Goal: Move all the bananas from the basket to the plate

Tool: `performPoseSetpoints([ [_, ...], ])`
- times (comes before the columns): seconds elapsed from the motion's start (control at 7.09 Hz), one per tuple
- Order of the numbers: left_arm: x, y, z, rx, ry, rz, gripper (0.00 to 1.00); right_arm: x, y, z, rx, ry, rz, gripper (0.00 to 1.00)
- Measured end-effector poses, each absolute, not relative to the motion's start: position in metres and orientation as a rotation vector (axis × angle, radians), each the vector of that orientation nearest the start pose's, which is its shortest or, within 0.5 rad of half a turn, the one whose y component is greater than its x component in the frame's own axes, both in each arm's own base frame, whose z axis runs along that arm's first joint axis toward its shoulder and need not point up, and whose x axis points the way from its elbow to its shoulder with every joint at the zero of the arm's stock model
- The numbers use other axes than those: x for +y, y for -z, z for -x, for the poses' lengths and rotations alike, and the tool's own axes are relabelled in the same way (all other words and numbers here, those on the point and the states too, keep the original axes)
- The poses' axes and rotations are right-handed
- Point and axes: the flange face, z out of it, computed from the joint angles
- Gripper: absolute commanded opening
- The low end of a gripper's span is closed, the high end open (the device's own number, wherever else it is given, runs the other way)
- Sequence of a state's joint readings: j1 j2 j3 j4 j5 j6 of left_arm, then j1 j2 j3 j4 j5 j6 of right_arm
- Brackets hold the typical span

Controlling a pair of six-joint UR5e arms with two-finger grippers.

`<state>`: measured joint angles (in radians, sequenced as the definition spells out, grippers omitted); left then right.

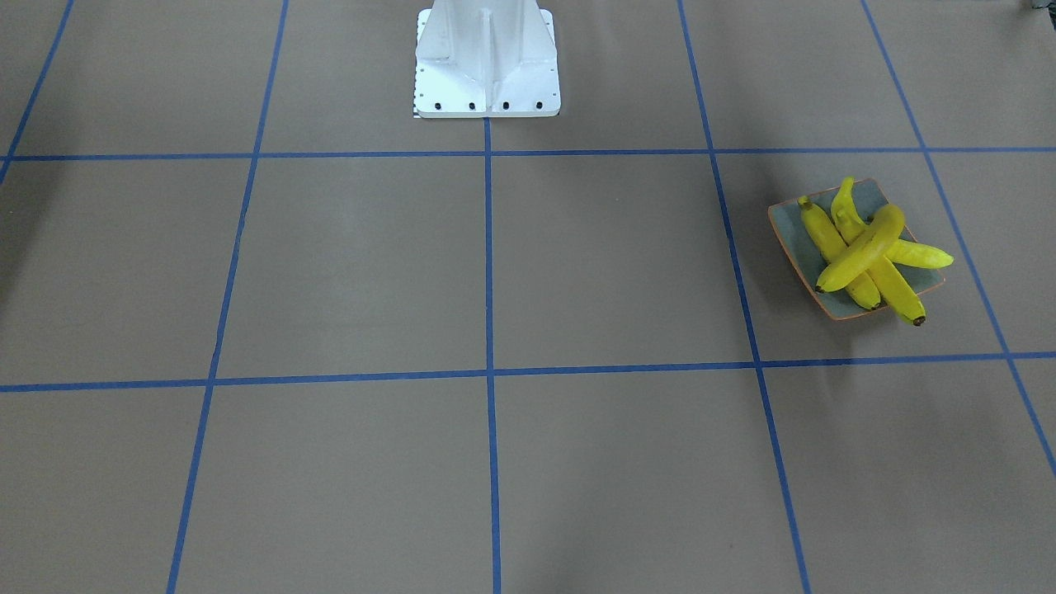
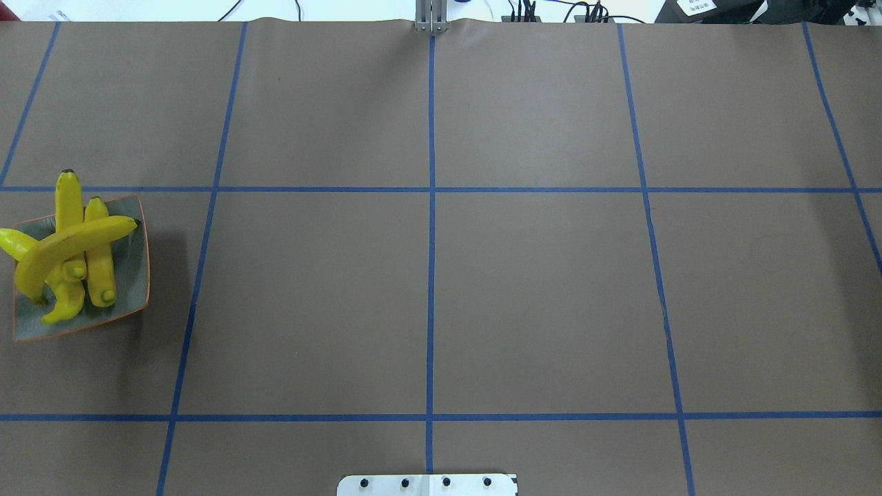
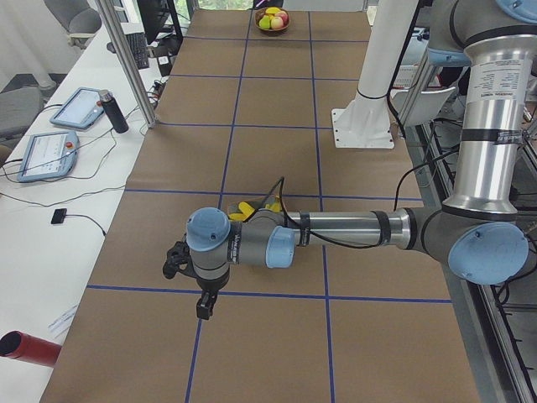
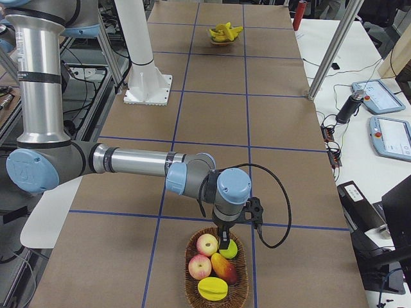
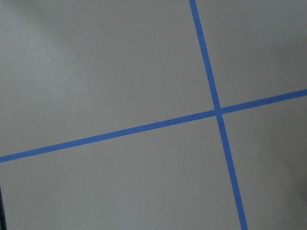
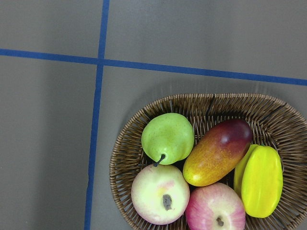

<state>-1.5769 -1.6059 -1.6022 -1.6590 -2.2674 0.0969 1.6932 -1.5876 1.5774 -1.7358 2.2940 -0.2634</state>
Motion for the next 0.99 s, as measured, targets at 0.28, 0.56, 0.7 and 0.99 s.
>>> performPoseSetpoints([
  [0.28,-0.509,-0.601,0.060,0.688,-0.138,-0.151,1.00,-0.461,-0.683,-0.114,-0.740,0.083,0.038,1.00],
  [0.56,-0.502,-0.608,0.057,0.693,-0.134,-0.126,1.00,-0.464,-0.684,-0.109,-0.738,0.086,0.035,1.00],
  [0.7,-0.500,-0.609,0.057,0.694,-0.133,-0.122,1.00,-0.467,-0.684,-0.105,-0.733,0.080,0.026,1.00],
  [0.99,-0.499,-0.611,0.057,0.694,-0.133,-0.118,1.00,-0.474,-0.683,-0.094,-0.724,0.044,0.008,1.00],
])
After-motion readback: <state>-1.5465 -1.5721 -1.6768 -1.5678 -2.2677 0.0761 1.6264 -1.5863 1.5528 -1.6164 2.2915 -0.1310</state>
